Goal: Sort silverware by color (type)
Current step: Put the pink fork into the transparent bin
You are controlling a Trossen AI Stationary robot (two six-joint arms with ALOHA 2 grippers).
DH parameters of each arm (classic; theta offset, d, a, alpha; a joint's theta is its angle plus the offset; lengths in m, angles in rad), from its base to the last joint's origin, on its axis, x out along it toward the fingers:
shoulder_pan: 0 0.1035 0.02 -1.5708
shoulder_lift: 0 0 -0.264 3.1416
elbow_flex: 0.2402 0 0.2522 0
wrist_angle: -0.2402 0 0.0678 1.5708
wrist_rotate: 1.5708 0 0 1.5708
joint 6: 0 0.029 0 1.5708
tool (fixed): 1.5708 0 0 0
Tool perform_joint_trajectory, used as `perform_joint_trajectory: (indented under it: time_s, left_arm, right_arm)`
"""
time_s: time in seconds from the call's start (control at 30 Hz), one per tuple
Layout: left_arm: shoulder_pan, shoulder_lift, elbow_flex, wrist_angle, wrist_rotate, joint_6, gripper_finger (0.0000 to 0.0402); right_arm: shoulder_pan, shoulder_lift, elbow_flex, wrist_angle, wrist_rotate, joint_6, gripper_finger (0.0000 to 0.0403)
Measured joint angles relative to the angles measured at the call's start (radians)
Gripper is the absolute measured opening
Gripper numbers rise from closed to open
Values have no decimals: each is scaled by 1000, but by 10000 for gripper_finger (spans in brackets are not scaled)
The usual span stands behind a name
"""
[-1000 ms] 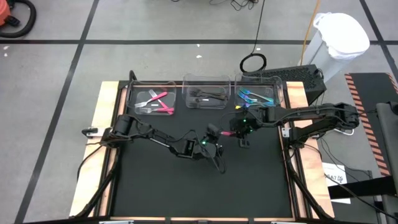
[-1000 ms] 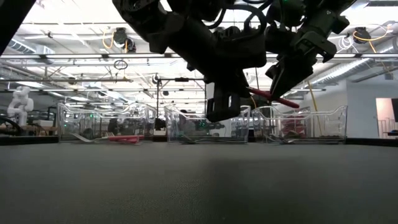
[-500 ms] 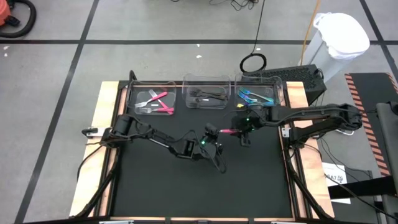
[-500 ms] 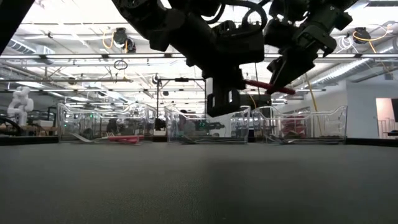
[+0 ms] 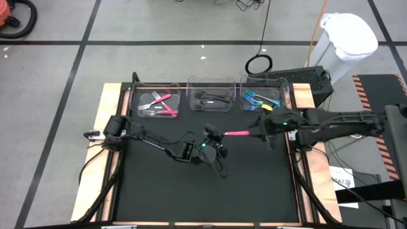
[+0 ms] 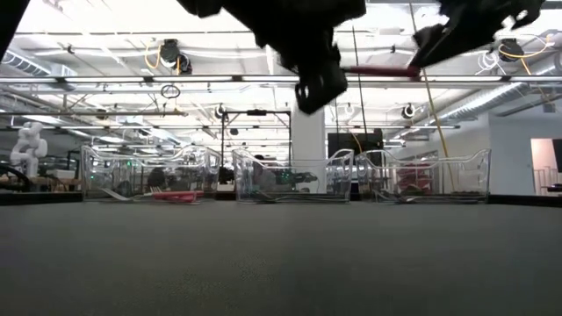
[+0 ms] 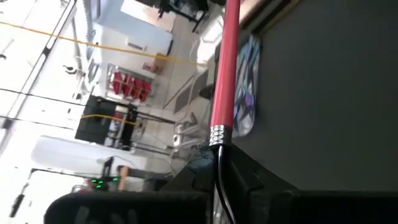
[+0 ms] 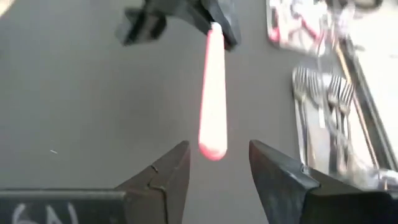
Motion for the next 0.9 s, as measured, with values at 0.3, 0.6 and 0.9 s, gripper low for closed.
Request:
perform_joint_trajectory:
  time_s: [0.3, 0.6, 0.9]
  left_arm:
    - [-54, -102, -1, -74, -80, -83, 11]
    - [-121, -194, -1, -251, -200, -179, 11]
    - [-132, -284, -1, -618, -90, -566, 11]
  right_arm:
    - [153, -116, 0, 9, 0, -61, 161]
    - [290, -46, -60, 231, 57, -261, 161]
    - [392, 20, -64, 346, 187, -435, 161]
